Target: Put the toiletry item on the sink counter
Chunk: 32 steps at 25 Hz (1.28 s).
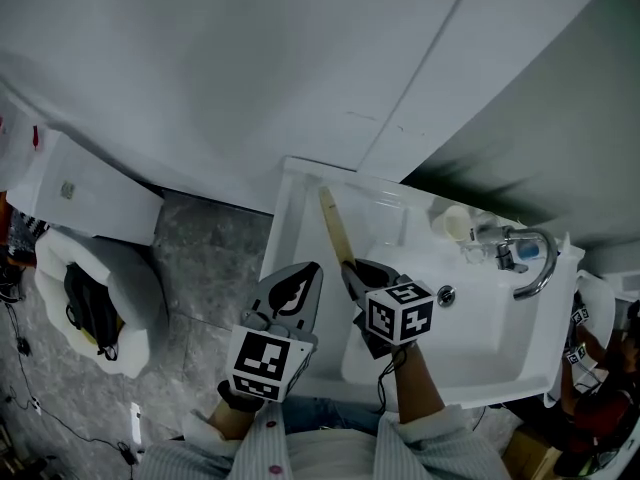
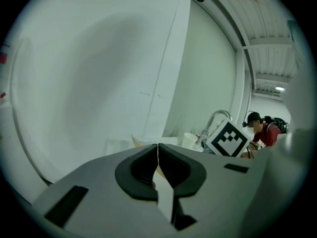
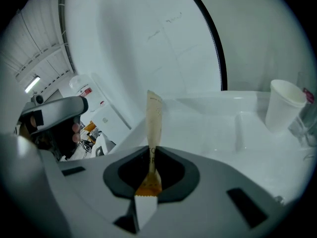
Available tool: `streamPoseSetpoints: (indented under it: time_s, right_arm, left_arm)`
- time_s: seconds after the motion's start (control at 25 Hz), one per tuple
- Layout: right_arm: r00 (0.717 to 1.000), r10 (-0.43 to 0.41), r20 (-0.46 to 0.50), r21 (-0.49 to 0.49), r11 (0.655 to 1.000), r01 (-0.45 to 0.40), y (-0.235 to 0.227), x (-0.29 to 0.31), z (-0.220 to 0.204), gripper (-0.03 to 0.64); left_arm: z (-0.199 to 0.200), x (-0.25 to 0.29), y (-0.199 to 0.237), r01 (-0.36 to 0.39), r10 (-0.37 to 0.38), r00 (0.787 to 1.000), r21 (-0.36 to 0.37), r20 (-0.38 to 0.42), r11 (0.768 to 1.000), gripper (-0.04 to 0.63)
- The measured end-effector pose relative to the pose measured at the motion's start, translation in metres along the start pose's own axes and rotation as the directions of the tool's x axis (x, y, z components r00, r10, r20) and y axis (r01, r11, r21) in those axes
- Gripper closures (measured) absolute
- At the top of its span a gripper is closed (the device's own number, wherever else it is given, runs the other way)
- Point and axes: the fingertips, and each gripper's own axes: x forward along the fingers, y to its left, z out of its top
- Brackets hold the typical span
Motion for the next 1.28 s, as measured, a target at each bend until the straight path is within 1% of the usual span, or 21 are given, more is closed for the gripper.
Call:
streamPoseSetpoints:
  time_s: [0.2, 0.72, 1.04, 1.28]
  right_arm:
    - [0.999, -0.012, -0.047, -0.005, 1.000, 0.012, -0.008, 0.015, -0.010, 0.574]
    - [0.993, -0.043, -0.110, -0.031, 0.999, 0.040, -0.018, 0.032, -0.022, 0.572]
    - [0.993, -0.030, -0.118, -0.012, 1.000, 0.029, -0.020, 0.039, -0.027, 0.563]
    - [0.994, -0.025, -0.109, 0.009, 1.000, 0.026, -0.020, 0.042, -0.028, 0.539]
  left_arm:
    - [-0.013, 0.006, 0.006, -0.007, 0.007, 0.999, -0.012, -0.033, 1.000, 0.577]
    - [-0.033, 0.017, 0.012, 0.002, -0.005, 0.996, -0.033, -0.092, 0.999, 0.577]
    - [-0.039, 0.016, 0.018, -0.011, 0.007, 0.994, -0.043, -0.106, 0.999, 0.577]
    - [-0.044, 0.012, 0.026, -0.028, 0.022, 0.993, -0.049, -0.119, 0.998, 0.577]
